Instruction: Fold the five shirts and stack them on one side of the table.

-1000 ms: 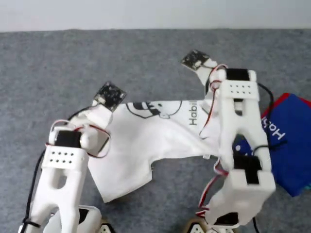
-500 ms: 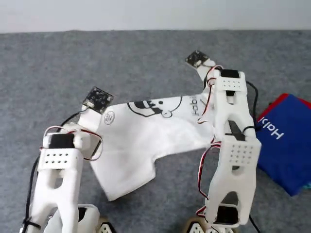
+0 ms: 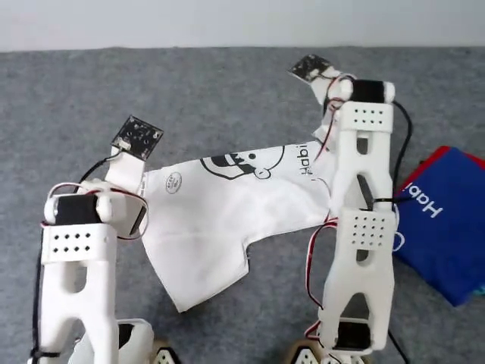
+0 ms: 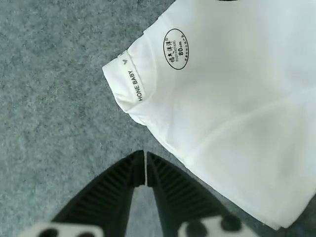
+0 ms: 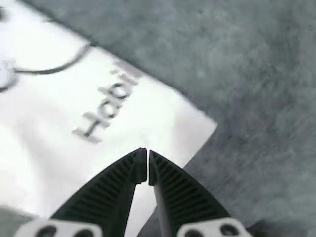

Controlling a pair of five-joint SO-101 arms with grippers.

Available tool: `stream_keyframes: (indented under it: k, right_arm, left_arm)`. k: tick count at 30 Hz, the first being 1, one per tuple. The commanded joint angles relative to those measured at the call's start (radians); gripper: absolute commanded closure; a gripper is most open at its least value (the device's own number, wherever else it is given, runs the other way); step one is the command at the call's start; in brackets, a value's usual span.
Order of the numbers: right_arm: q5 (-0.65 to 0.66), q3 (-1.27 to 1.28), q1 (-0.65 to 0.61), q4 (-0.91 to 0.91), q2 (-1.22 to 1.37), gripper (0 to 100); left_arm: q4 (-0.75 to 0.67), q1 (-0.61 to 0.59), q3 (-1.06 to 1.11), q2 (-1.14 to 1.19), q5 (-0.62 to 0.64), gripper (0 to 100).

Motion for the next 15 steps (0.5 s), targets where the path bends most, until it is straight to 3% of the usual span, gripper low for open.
stream_keyframes:
  k: [1, 6, 15]
  right_arm:
    - [-0.012, -0.094, -0.035, 0.059, -0.044, 98.7]
    - [-0.012, 0.049, -0.101, 0.061, -0.171, 98.7]
    - [-0.025, 0.658, -0.329, 0.056, -0.568, 98.7]
  left_arm:
    - [0.049, -0.023, -0.088, -0.031, 0.014, 99]
    - [0.055, -0.207, -0.159, -0.031, 0.080, 99]
    - [0.052, -0.586, -0.213, -0.028, 0.080, 99]
